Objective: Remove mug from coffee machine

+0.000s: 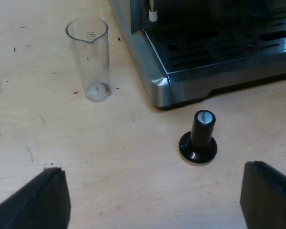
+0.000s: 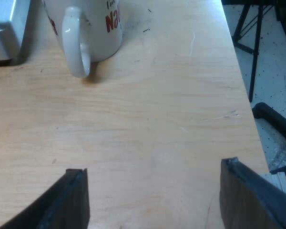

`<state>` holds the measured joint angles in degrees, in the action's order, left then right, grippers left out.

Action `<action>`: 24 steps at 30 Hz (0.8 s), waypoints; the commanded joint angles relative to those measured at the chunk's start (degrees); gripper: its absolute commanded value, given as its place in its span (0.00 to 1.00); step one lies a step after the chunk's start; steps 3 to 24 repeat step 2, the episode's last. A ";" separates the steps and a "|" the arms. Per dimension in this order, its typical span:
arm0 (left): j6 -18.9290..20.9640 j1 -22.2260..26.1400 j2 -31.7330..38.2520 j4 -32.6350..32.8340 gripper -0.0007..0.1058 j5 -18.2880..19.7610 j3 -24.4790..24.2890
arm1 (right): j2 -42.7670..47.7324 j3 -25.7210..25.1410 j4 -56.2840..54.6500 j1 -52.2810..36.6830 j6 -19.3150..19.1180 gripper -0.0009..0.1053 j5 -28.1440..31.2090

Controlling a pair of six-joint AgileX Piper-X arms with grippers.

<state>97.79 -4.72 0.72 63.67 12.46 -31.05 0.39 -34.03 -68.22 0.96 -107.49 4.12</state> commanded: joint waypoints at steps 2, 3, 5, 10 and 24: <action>-0.40 0.04 2.34 -1.07 0.75 -0.15 -0.23 | 2.59 -0.14 0.17 -0.14 -0.29 0.58 -0.03; -0.40 0.04 2.34 -1.07 0.75 -0.15 -0.23 | 2.59 -0.14 0.17 -0.14 -0.29 0.58 -0.03; -0.40 0.04 2.34 -1.07 0.75 -0.15 -0.23 | 2.59 -0.14 0.17 -0.14 -0.29 0.58 -0.03; -0.40 0.04 2.34 -1.07 0.75 -0.15 -0.23 | 2.59 -0.14 0.17 -0.14 -0.29 0.58 -0.03; -0.40 0.04 2.34 -1.07 0.75 -0.15 -0.23 | 2.59 -0.14 0.17 -0.14 -0.29 0.58 -0.03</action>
